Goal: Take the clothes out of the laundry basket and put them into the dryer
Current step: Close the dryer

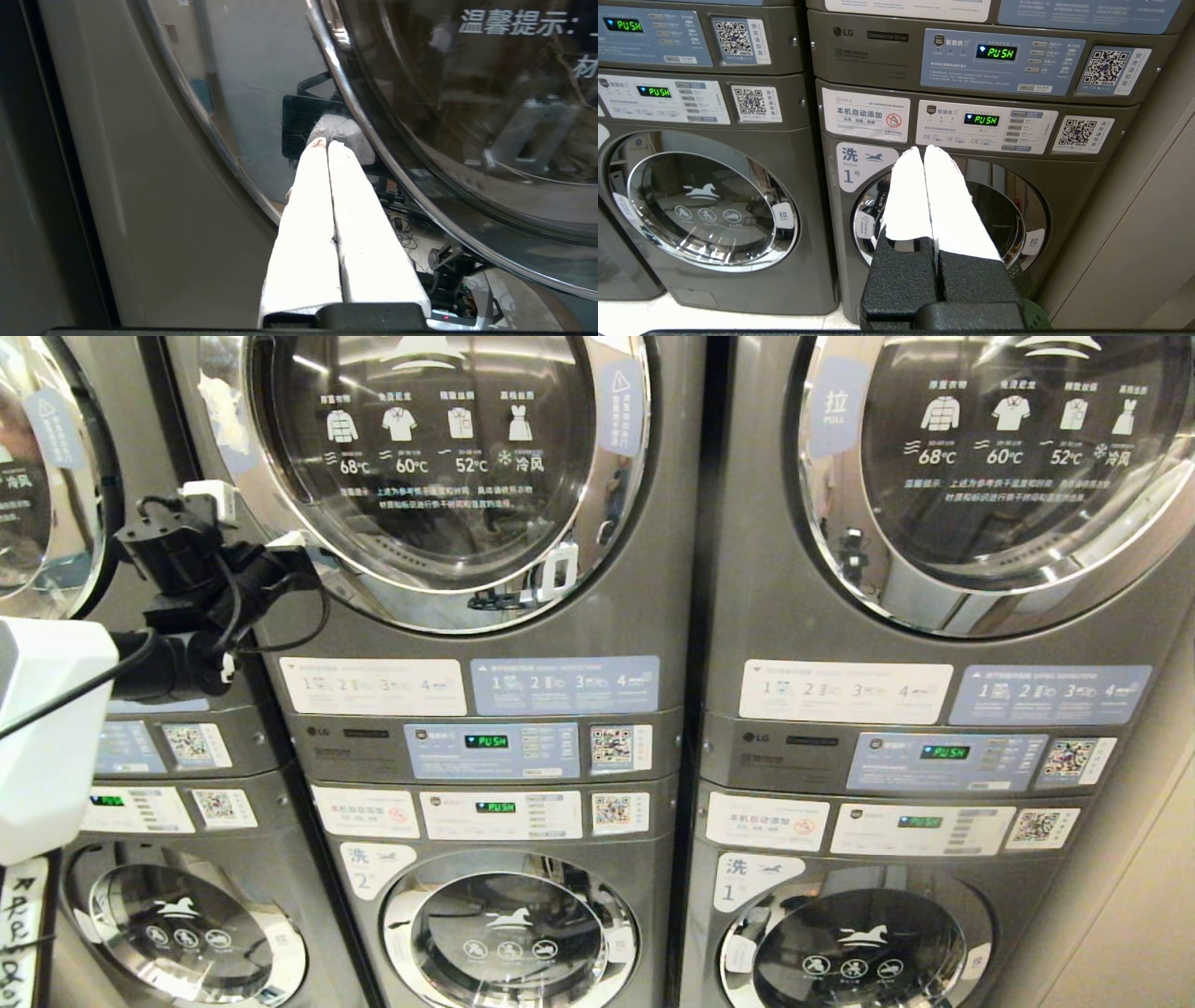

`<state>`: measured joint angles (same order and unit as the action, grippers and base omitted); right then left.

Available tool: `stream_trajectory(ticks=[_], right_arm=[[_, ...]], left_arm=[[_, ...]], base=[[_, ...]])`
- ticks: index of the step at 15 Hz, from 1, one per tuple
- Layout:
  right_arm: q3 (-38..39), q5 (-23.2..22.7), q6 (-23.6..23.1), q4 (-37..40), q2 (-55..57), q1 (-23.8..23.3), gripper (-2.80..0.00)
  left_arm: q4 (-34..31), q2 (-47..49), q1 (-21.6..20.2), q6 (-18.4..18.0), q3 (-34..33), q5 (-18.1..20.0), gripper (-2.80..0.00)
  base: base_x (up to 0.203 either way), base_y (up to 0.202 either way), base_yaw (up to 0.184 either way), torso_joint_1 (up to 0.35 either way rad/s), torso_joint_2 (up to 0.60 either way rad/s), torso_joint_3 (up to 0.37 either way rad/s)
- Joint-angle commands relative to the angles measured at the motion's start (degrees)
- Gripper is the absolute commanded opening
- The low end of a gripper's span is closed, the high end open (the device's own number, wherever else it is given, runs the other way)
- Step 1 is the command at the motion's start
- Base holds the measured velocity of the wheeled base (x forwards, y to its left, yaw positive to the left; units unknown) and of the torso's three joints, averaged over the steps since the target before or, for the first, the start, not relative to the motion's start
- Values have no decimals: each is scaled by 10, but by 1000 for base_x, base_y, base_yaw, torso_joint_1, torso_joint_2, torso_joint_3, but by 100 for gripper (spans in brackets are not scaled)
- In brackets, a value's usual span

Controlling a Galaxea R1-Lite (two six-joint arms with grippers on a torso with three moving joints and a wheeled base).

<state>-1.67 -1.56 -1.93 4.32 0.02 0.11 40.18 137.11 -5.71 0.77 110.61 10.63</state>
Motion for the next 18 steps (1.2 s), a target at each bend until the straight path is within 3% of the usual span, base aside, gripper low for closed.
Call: stream_trajectory(ticks=[1,18], right_arm=[[0,0,0,1,-1,1,-280],[0,0,1,0,-1,0,-280]], left_arm=[[1,1,4,0,0,2,-280],[-37,10,5,-1,0,0,-280]], base=[[0,0,0,0,0,0],[0,0,0,0,0,0]])
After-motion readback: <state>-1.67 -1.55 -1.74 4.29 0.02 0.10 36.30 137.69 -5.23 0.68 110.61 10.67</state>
